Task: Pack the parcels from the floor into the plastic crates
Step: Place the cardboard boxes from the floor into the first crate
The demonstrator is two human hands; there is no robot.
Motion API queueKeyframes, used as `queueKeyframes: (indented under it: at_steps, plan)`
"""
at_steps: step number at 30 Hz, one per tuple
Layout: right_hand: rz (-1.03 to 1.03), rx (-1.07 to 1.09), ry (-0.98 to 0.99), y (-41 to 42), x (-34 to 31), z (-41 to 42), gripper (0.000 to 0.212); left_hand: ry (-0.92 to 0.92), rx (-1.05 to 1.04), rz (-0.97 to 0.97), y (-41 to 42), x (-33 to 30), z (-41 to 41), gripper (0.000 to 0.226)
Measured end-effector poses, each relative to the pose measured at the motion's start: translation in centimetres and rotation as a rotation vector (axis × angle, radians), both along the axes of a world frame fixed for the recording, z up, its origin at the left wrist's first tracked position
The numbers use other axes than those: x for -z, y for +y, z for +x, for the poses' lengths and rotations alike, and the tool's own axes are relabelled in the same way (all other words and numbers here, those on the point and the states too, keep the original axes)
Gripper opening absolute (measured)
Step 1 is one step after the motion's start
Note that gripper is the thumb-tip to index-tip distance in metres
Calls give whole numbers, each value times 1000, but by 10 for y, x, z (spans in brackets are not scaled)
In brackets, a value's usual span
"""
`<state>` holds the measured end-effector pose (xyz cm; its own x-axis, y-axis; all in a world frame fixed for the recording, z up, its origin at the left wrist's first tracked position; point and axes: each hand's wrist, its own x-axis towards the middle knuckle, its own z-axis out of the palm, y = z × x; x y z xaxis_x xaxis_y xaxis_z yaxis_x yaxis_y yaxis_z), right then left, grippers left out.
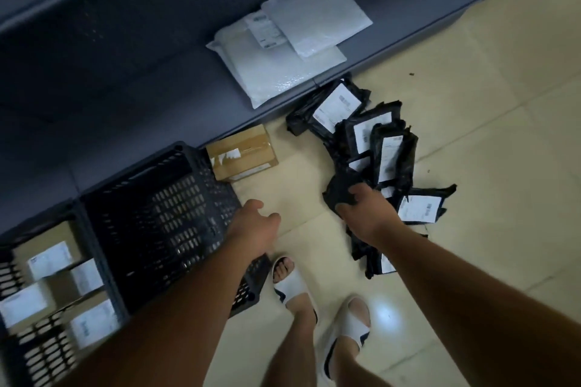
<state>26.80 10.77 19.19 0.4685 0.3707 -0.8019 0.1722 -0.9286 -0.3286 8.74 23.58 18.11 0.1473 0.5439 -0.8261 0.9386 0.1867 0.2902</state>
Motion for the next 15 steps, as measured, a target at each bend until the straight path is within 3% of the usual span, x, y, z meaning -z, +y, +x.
queueKeyframes:
  at_steps: [7, 15]
  plan:
    - [30, -104, 10, 80, 37, -11, 57, -28, -172, -2, 51, 24, -19, 56]
    - [11, -221, 50, 142, 114, -13, 55, -47, -345, -4, 97, 95, -15, 60]
